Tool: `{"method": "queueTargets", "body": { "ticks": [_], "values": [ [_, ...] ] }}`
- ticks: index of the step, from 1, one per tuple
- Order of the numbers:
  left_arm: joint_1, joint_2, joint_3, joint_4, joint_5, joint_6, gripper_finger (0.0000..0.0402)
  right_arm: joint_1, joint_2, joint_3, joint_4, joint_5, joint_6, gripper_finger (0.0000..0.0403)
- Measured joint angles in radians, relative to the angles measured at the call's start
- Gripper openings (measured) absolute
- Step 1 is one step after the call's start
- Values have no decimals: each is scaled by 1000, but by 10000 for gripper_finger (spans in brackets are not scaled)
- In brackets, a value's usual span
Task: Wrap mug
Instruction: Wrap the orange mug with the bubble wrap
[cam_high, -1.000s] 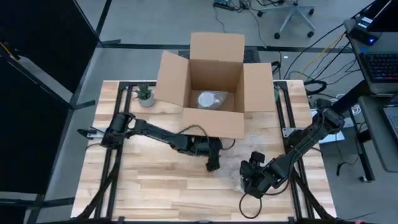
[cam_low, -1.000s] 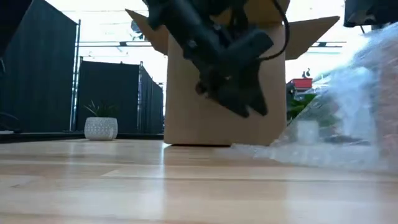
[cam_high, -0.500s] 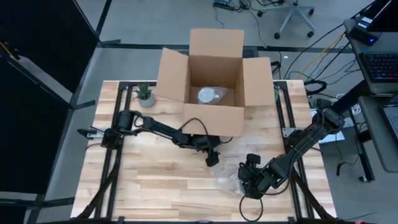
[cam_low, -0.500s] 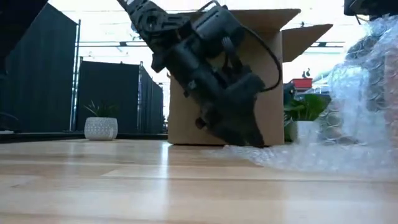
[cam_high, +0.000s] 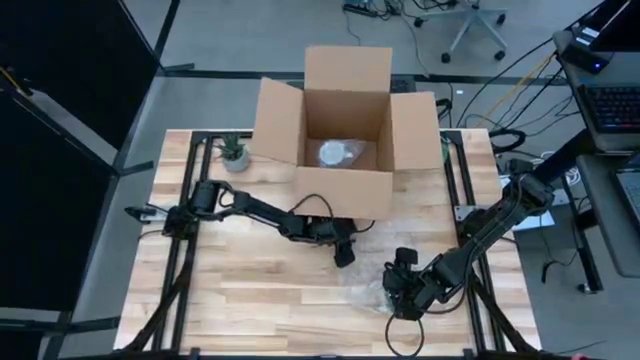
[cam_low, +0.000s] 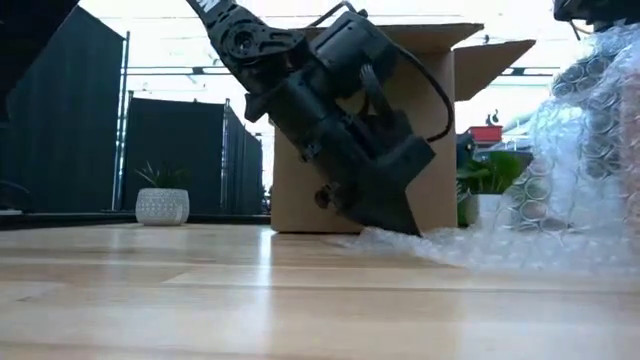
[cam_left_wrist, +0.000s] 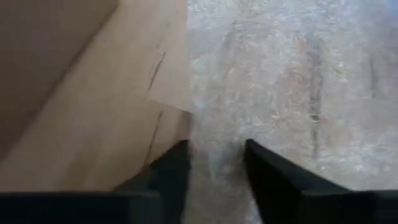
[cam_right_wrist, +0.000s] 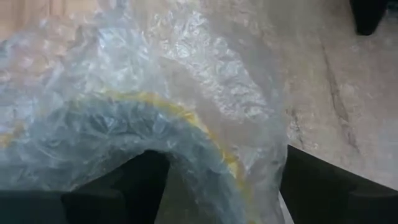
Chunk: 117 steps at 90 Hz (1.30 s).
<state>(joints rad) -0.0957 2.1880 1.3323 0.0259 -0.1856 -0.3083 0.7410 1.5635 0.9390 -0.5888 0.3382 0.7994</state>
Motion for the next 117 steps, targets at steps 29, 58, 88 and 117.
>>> {"method": "queueTargets", "body": {
  "ticks": [29, 58, 88, 117],
  "values": [
    [-48, -79, 7, -19, -11, 41, 1, 0, 0, 0, 44, -3, 7, 258],
    [-132, -158, 77, 122, -21, 26, 1, -2, 0, 0, 39, -7, 104, 258],
    [-202, -134, 109, 305, 33, 27, 1, -22, 0, 0, 32, -9, 253, 258],
    [-236, -47, 113, 388, 82, -27, 2, -34, 0, 2, 38, 6, 259, 258]
  ]
}}
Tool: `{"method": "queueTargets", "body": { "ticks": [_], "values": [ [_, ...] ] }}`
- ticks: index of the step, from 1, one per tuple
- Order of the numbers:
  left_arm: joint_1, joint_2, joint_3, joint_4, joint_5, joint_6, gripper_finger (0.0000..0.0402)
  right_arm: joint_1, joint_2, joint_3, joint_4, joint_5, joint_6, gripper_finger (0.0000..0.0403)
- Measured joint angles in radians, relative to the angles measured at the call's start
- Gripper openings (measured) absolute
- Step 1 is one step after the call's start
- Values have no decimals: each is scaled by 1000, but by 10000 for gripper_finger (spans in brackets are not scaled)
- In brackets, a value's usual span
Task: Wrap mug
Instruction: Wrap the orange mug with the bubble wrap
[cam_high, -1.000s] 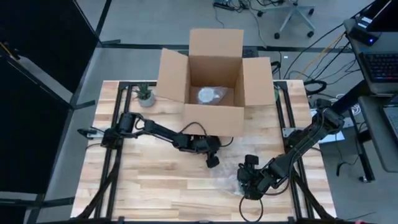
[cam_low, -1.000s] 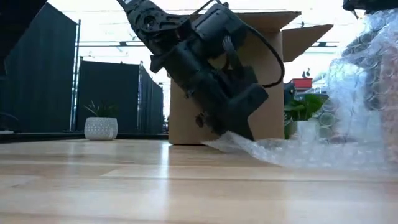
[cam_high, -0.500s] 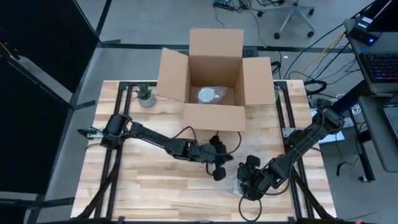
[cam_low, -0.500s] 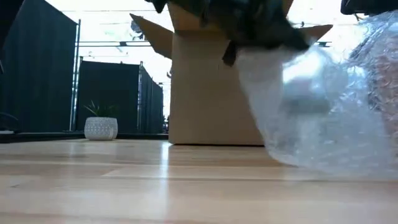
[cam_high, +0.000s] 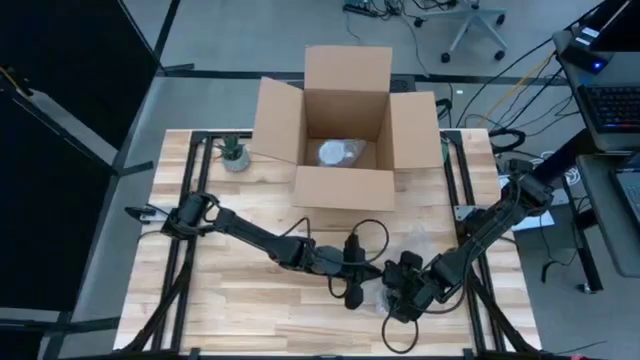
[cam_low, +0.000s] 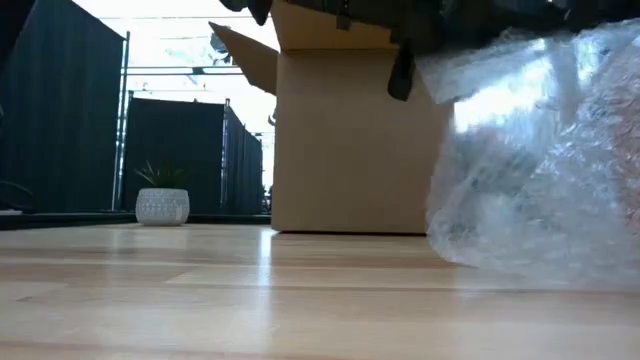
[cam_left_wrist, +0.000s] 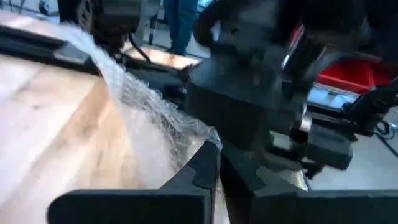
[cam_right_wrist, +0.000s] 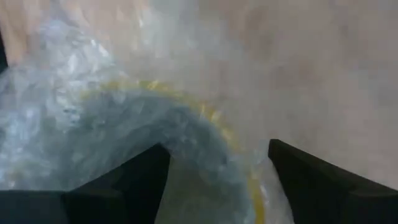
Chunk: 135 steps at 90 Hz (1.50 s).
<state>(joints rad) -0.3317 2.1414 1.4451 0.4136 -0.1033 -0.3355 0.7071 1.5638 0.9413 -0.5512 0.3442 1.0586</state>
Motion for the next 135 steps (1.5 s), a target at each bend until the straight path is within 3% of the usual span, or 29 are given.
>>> {"method": "queueTargets", "body": {
  "ticks": [23, 44, 70, 96, 117, 135],
  "values": [
    [-18, -1, -1, -9, 4, 9, 2, -8, 0, -1, 6, -5, 4, 258],
    [-16, 1, -3, -12, -3, 9, 2, -8, 0, 9, -8, -89, -4, 258],
    [-15, 1, -3, -30, -10, 8, 1, 2, -4, 136, -136, -85, -99, 258],
    [-15, 0, -3, -30, -11, 8, 1, 1, -5, 210, -323, -64, -80, 258],
    [-14, 0, -3, -30, -11, 3, 1, 7, -5, 347, -485, -86, -82, 258],
    [-14, 0, -3, -31, -11, 2, 1, 46, -5, 415, -493, -32, -92, 258]
  ]
}}
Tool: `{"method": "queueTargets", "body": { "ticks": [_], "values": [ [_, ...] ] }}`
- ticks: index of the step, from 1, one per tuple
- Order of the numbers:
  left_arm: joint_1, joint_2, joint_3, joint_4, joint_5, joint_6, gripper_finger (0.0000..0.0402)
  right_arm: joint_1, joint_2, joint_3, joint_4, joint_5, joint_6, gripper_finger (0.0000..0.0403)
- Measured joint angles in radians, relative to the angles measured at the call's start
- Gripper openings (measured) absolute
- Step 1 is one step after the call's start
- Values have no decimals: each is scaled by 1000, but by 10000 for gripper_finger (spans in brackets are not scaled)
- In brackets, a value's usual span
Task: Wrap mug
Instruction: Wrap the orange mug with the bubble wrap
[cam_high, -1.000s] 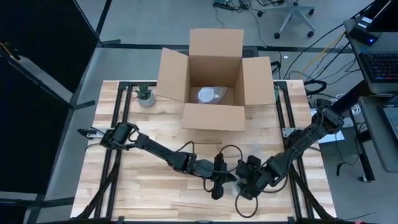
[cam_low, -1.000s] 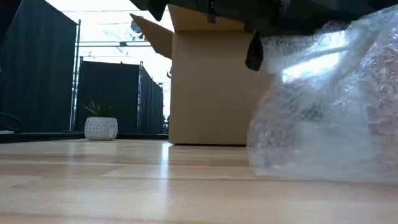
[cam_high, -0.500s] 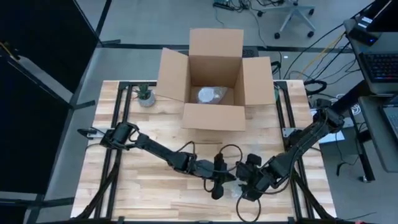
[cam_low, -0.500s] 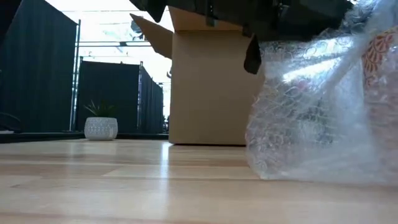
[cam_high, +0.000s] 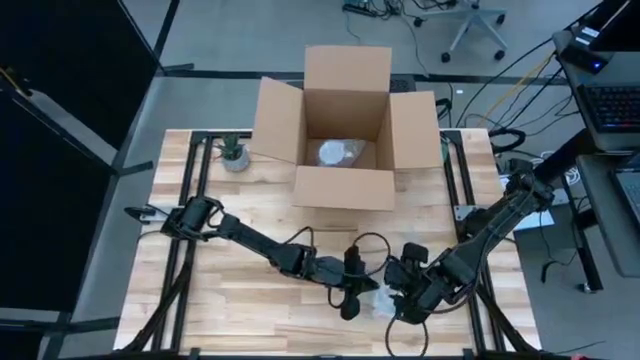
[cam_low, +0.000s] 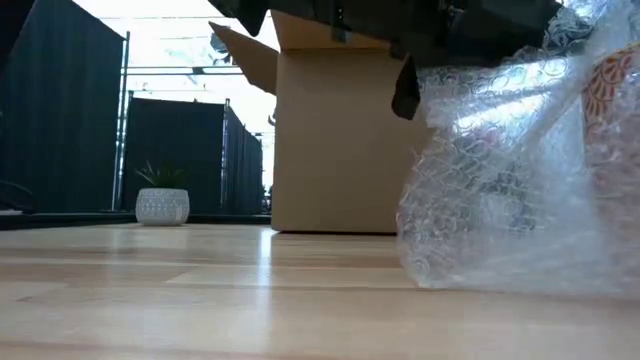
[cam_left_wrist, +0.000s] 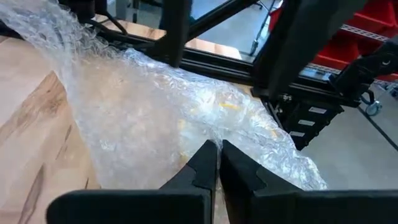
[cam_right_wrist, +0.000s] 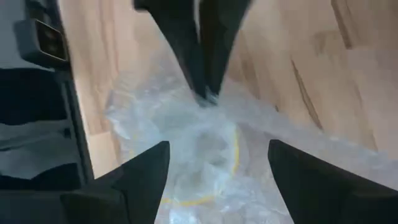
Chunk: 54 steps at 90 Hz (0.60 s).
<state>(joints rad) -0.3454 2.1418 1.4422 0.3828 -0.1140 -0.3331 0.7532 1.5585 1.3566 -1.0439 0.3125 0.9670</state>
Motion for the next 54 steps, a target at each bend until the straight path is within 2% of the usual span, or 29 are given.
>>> {"method": "queueTargets", "body": {
  "ticks": [23, 42, 54],
  "values": [
    [5, 0, 0, 1, 0, 0, 1, 115, 0, -34, 25, 176, 123, 258],
    [12, -14, 0, -8, 0, -2, 1, 194, 1, -115, 77, 258, 249, 258],
    [12, -40, 1, -8, -10, -2, 1, 223, 1, -174, 115, 266, 312, 258]
  ]
}}
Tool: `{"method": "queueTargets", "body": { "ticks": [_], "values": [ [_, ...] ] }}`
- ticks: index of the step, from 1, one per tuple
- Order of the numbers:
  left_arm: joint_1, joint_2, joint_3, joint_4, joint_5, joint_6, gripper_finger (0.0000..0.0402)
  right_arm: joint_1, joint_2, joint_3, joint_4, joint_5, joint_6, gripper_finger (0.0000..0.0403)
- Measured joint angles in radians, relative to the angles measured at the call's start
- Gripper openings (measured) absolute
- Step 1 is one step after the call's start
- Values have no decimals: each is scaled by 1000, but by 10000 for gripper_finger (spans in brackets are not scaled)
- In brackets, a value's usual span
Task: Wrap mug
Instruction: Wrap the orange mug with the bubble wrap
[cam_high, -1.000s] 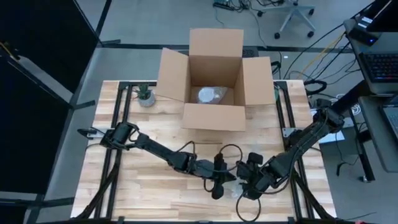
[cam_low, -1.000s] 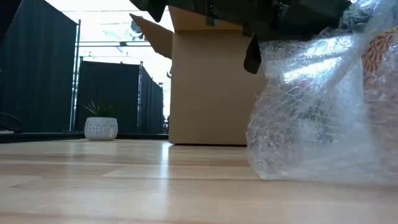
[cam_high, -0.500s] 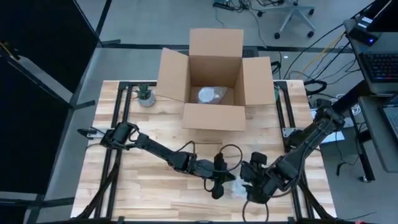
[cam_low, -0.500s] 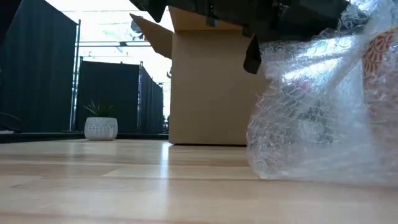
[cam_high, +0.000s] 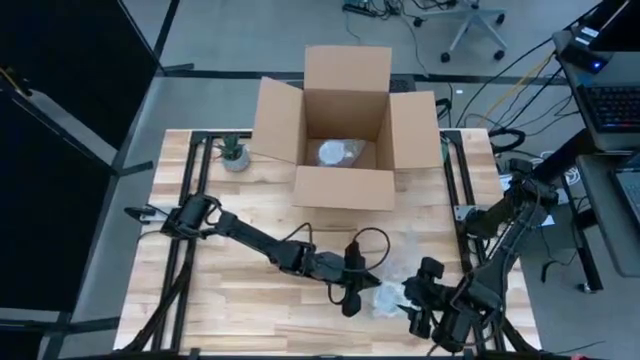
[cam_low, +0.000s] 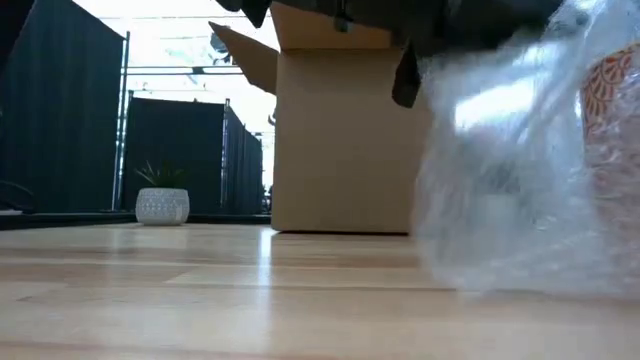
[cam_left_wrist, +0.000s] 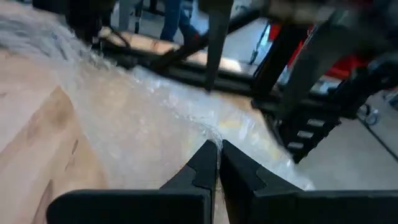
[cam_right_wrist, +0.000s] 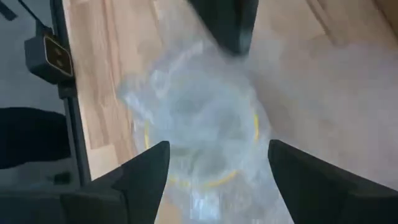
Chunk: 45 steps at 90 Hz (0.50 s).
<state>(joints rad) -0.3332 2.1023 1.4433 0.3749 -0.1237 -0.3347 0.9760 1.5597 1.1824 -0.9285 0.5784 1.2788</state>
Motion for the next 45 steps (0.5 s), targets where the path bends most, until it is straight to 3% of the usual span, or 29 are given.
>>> {"method": "queueTargets", "body": {
  "ticks": [17, 33, 45],
  "values": [
    [6, -9, 0, 9, -9, 0, 1, 1, 0, -75, 129, 0, -9, 258],
    [12, -10, 0, 8, -9, -1, 1, 2, 0, -85, 146, -3, -21, 258],
    [18, -10, 0, 8, -9, -1, 1, 8, 0, -80, 142, -93, -42, 258]
  ]
}}
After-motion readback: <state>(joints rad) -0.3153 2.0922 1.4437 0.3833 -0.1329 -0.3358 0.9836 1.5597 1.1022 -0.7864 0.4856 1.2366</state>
